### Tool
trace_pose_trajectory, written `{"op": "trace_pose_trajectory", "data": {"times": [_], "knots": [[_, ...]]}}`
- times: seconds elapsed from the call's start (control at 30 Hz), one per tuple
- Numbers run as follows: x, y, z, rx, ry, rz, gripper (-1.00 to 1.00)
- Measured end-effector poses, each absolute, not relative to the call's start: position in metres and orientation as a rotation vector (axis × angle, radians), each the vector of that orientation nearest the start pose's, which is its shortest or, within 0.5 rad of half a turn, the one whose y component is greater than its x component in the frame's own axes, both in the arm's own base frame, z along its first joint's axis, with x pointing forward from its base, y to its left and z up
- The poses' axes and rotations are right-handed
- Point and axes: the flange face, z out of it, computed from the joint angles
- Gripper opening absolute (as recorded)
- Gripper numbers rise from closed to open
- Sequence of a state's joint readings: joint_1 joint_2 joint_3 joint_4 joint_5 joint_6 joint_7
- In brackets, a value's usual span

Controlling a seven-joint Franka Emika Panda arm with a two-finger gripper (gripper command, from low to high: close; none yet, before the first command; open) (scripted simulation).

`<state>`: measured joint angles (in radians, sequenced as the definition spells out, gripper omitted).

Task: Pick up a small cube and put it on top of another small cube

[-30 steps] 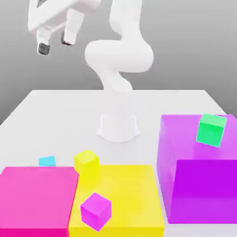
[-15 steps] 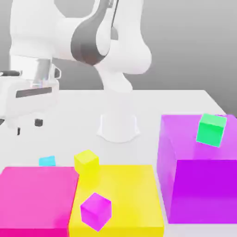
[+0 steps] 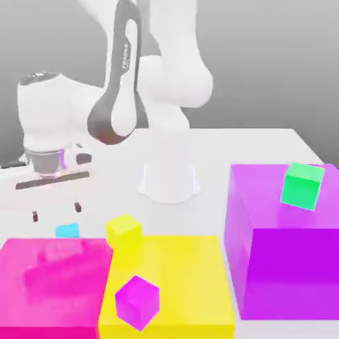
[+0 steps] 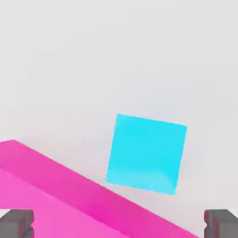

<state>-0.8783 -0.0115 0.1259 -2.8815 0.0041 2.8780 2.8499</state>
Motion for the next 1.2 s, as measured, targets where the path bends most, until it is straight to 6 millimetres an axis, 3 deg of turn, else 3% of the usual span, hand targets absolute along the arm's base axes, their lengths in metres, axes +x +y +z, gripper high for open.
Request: {"op": "trace_pose_trajectory", "data": {"times": [0.23, 0.27, 0.5, 0.77, 1.0, 1.2], "knots": [[0.255, -0.236, 0.136, 0.745, 3.051, 0.001, 0.00], [0.254, -0.236, 0.131, 0.745, 3.052, 0.001, -1.00], [0.255, -0.236, 0.132, 0.745, 3.050, -0.001, -1.00], [0.256, -0.236, 0.196, 0.724, 3.055, 0.000, -1.00], [0.305, -0.173, 0.263, 0.112, 3.129, 0.010, -1.00], [0.324, -0.104, 0.314, -0.446, 3.107, -0.002, -1.00]]}}
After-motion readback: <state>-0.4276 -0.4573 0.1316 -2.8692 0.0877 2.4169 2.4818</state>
